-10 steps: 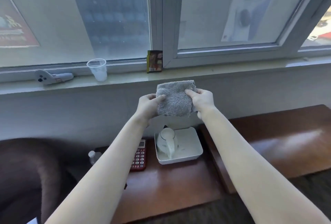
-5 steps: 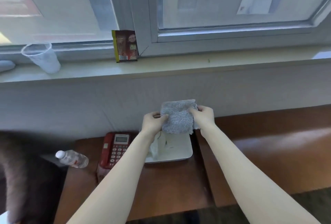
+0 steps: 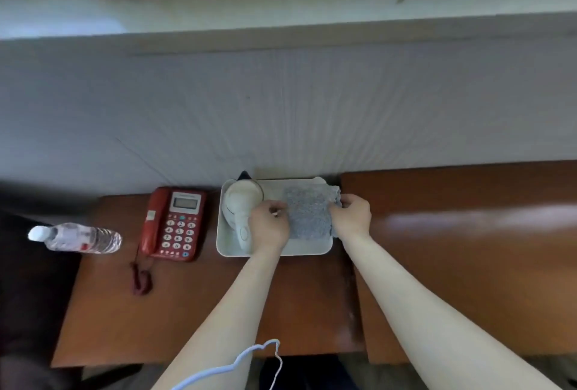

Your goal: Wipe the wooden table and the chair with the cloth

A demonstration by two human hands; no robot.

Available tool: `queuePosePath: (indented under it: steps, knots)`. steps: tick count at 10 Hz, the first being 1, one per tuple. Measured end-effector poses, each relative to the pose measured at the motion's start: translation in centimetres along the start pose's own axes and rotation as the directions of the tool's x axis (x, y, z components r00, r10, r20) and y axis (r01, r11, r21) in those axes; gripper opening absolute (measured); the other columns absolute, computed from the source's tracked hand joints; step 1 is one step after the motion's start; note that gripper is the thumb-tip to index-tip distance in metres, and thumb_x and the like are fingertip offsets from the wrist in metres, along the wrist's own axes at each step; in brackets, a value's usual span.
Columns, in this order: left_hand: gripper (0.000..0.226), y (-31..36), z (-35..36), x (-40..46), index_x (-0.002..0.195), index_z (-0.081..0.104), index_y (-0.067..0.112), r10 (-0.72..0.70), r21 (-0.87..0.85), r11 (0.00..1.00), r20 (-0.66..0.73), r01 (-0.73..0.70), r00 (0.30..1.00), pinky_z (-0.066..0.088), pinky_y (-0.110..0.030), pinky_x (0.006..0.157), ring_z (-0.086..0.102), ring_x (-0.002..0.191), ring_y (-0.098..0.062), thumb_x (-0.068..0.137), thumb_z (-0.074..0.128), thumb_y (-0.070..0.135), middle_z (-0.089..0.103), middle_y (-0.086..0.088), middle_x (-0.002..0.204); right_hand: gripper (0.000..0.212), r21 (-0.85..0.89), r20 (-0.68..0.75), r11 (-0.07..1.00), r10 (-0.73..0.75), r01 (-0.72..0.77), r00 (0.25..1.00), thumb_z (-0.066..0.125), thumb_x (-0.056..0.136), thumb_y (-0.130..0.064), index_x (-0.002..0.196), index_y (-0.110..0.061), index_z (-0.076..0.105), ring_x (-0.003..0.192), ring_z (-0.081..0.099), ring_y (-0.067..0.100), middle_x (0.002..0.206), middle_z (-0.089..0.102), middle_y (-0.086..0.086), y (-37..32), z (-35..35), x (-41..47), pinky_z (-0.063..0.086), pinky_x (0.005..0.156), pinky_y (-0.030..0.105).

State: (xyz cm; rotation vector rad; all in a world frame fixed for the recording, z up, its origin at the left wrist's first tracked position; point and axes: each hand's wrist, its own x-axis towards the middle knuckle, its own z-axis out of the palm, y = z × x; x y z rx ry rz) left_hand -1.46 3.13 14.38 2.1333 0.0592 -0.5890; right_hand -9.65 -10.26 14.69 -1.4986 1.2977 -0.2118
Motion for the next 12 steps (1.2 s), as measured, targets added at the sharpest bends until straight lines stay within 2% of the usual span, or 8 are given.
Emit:
queuePosePath:
  steps: [1,2,3,5,7,9,11,12]
  knots:
    - [0.030,-2.3,2.6,2.3,0.119,0.074,0.013,-0.036,0.060,0.998,0.048,0.033,0.998,0.053,-0.031,0.093,0.067,0.110,-0.023,0.093,0.059,0.010,0.073,-0.005,0.118,0.025,0.006,0.050,1.000,0.017,-0.017,0.999,0.061,0.088,-0.008,0.112,-0.008,0.068,0.093,0.068,0.028,0.090,0.067,-0.001,2.9,2.7,2.6,0.050,0.073,0.033]
    - [0.043,-4.2,5.0,4.4,0.137,0.063,0.006,-0.117,0.020,0.993,0.154,0.115,0.981,0.046,-0.037,0.110,0.059,0.128,-0.027,0.096,0.053,0.007,0.065,-0.013,0.137,0.051,0.049,0.126,0.999,0.017,-0.023,0.992,0.056,0.093,-0.006,0.142,-0.015,0.050,0.117,0.060,0.020,0.109,0.060,-0.015,5.3,5.3,4.9,0.047,0.091,0.029]
    - [0.047,-6.4,6.9,6.3,0.145,0.054,0.002,-0.133,0.002,0.991,0.190,0.135,0.973,0.039,-0.033,0.115,0.051,0.138,-0.026,0.099,0.048,0.005,0.056,-0.014,0.148,0.062,0.079,0.185,0.997,0.008,-0.023,0.983,0.052,0.096,-0.006,0.155,-0.017,0.035,0.139,0.045,0.016,0.146,0.051,-0.004,7.8,7.4,6.8,0.035,0.102,0.023]
    - [0.051,-9.2,9.8,7.8,0.149,0.046,-0.002,-0.121,-0.088,0.985,0.267,0.149,0.956,0.036,-0.030,0.116,0.048,0.141,-0.025,0.098,0.044,-0.004,0.052,-0.014,0.151,0.055,0.019,0.236,0.998,-0.062,0.059,0.970,0.048,0.099,-0.007,0.153,-0.019,0.042,0.122,0.040,-0.009,0.135,0.045,-0.014,11.4,10.2,9.0,0.026,0.094,-0.003]
    - [0.050,-10.5,10.8,9.3,0.139,0.053,-0.001,-0.127,0.107,0.990,0.344,0.095,0.931,0.039,-0.034,0.114,0.052,0.134,-0.033,0.090,0.046,-0.007,0.057,-0.018,0.142,0.040,-0.062,0.279,0.998,-0.016,0.034,0.960,0.043,0.103,-0.012,0.139,-0.003,0.056,0.136,0.048,0.023,0.150,0.046,0.012,12.9,11.7,10.4,0.034,0.119,0.038]
    - [0.039,-10.8,10.8,9.8,0.130,0.057,-0.001,-0.107,0.308,0.951,0.341,-0.003,0.934,0.042,-0.039,0.109,0.054,0.128,-0.038,0.091,0.052,0.003,0.056,-0.023,0.139,0.045,-0.203,0.304,0.971,-0.058,0.124,0.951,0.043,0.104,-0.008,0.148,0.002,0.044,0.150,0.030,0.026,0.162,0.028,0.013,13.2,12.0,10.3,0.025,0.124,0.038]
    - [0.034,-9.2,9.8,9.7,0.125,0.059,0.000,-0.120,0.327,0.945,0.360,-0.005,0.925,0.047,-0.036,0.096,0.061,0.120,-0.037,0.092,0.051,0.004,0.066,-0.020,0.128,0.045,-0.343,0.240,0.909,-0.157,0.235,0.958,0.052,0.100,-0.018,0.144,-0.009,0.048,0.135,0.049,0.026,0.168,0.015,0.006,12.1,11.5,9.6,0.045,0.104,0.036]
    - [0.035,-8.2,9.1,9.3,0.124,0.063,0.002,-0.098,0.334,0.943,0.288,-0.004,0.953,0.048,-0.034,0.092,0.063,0.118,-0.037,0.092,0.053,0.010,0.070,-0.018,0.124,0.034,-0.318,0.124,0.915,-0.221,0.250,0.967,0.051,0.099,-0.018,0.131,-0.008,0.056,0.125,0.055,0.025,0.159,0.031,0.005,10.7,11.1,8.9,0.048,0.095,0.036]
